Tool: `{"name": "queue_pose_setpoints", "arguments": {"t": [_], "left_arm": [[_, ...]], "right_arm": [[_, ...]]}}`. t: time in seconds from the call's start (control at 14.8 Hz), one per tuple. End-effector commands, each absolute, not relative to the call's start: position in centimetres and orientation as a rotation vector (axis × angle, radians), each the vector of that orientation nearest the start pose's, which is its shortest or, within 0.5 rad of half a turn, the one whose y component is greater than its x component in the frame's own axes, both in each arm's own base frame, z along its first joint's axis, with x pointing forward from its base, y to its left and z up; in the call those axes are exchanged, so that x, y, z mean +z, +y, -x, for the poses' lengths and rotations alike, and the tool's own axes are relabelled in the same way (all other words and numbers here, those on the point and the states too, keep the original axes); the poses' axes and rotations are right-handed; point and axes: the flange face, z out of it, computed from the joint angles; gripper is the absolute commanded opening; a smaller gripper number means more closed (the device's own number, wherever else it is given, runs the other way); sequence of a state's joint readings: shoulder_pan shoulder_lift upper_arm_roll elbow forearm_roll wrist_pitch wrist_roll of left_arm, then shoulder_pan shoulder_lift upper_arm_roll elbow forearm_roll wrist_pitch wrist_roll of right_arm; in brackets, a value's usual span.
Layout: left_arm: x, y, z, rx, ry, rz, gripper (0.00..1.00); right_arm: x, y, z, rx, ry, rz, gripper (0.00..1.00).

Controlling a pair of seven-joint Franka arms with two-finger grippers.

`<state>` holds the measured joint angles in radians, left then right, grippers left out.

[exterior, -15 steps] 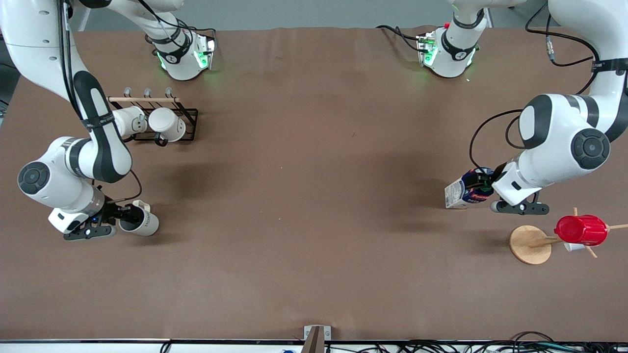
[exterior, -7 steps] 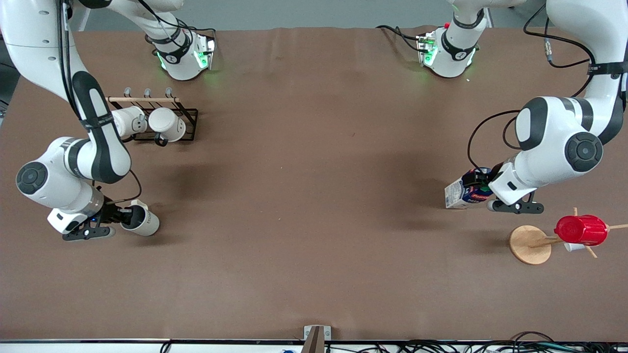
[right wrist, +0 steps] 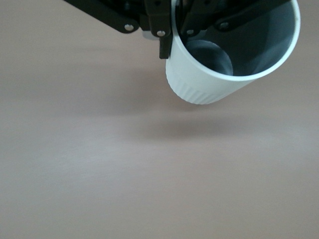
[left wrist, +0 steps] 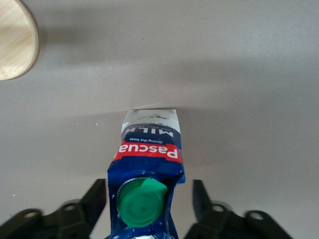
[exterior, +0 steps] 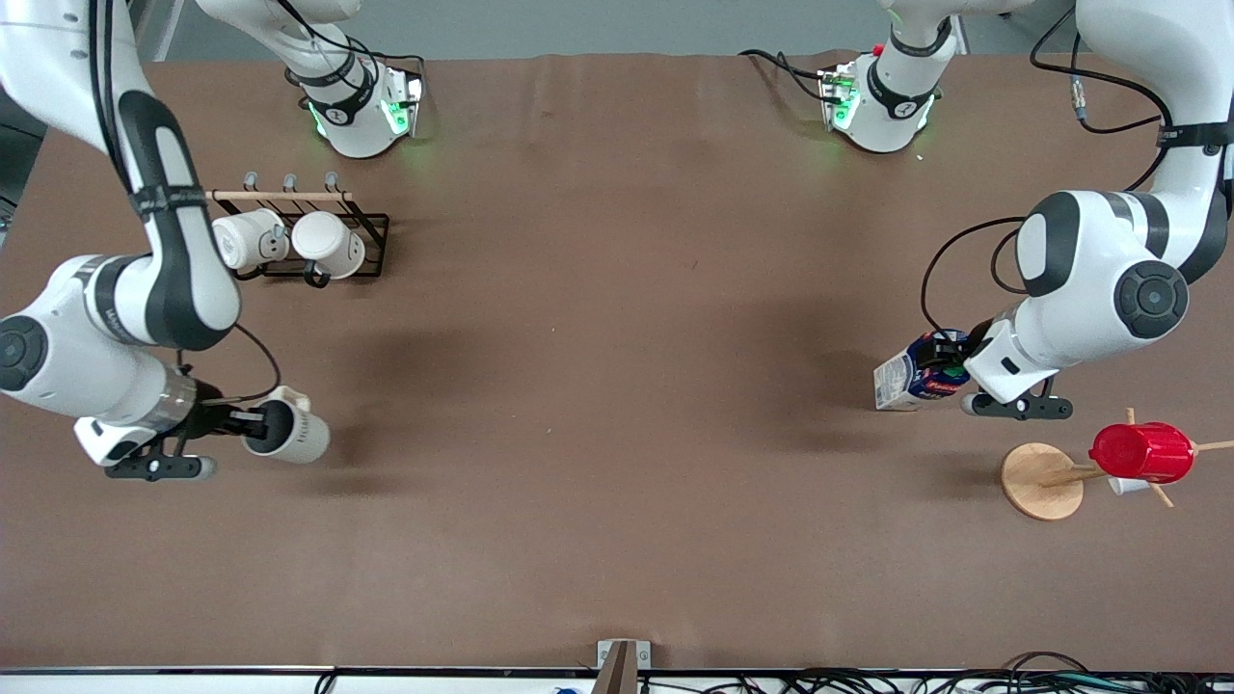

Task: Place cup and milk on table
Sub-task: 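Grasp the grey mug with the right gripper while the left gripper grasps the carton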

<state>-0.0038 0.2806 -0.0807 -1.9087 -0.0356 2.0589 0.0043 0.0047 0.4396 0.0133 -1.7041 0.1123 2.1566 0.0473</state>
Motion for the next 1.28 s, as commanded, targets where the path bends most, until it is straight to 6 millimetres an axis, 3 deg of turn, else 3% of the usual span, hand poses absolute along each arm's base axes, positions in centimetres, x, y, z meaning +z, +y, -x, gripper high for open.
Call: {"name": "queue_pose_setpoints", "arguments": {"t": [0.0, 0.27, 0.54, 0.74, 1.01, 1.21], "left_arm": [[34.6, -4.3, -59.7, 0.196, 0.125, 3.182, 0.43], [34.7, -4.2, -59.5, 0.201, 0.125, 3.181, 0.26], [34.6, -4.1, -59.2, 0.209, 0.12, 3.179, 0.19], [36.5, -4.2, -59.2, 0.179, 0.119, 3.18, 0.2], [39.9, -4.2, -58.8, 0.119, 0.117, 3.181, 0.2], [41.5, -5.0, -58.2, 0.117, 0.116, 3.181, 0.19]], "right_arm": [[35.3, 9.4, -65.6, 0.014, 0.37, 2.979, 0.01], [37.5, 22.0, -64.1, -0.021, 0.618, 2.939, 0.01], [34.7, 34.7, -61.0, -0.067, 0.788, 2.975, 0.01], [31.8, 39.2, -59.0, -0.076, 0.896, 2.985, 0.01], [30.6, 43.5, -55.2, -0.023, 0.794, 3.014, 0.01], [29.1, 44.2, -53.6, 0.011, 0.756, 3.03, 0.02]]}}
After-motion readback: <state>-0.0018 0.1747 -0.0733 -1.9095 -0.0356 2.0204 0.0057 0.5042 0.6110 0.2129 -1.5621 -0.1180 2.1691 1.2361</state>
